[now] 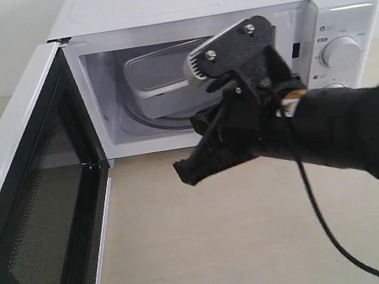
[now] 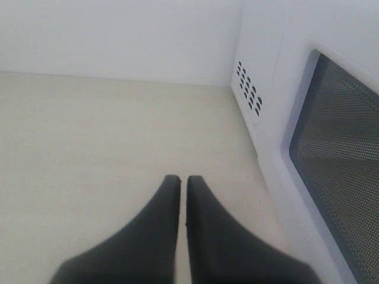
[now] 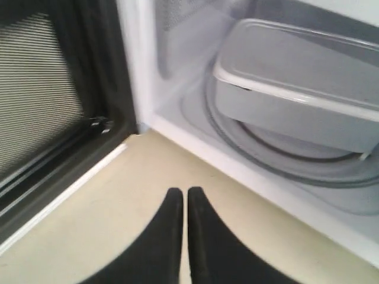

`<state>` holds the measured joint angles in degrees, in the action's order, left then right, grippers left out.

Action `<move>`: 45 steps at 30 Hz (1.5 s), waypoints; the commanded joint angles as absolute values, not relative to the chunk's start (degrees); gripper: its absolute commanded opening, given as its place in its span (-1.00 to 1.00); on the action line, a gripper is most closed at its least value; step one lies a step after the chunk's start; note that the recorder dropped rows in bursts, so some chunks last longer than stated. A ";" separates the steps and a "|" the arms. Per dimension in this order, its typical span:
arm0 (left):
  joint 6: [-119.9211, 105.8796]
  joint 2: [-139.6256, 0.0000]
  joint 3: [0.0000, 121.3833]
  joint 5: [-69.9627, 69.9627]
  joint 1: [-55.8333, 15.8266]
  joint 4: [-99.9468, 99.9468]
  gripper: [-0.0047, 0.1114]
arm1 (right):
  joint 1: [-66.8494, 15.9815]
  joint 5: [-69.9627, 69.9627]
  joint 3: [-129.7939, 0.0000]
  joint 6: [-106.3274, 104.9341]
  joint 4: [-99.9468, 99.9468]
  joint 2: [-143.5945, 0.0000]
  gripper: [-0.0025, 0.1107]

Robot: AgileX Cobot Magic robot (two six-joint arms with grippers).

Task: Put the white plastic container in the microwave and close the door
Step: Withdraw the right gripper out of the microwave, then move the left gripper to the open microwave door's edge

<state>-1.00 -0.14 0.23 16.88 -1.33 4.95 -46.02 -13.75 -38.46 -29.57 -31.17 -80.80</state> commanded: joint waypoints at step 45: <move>2.99 -17.17 35.11 26.51 -1.21 2.67 -0.84 | -49.77 -5.57 -14.44 -34.59 -31.21 -26.74 -0.96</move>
<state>3.16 -15.20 32.23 21.63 -1.33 0.00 -49.68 -6.11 -14.75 -34.07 -31.41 -27.12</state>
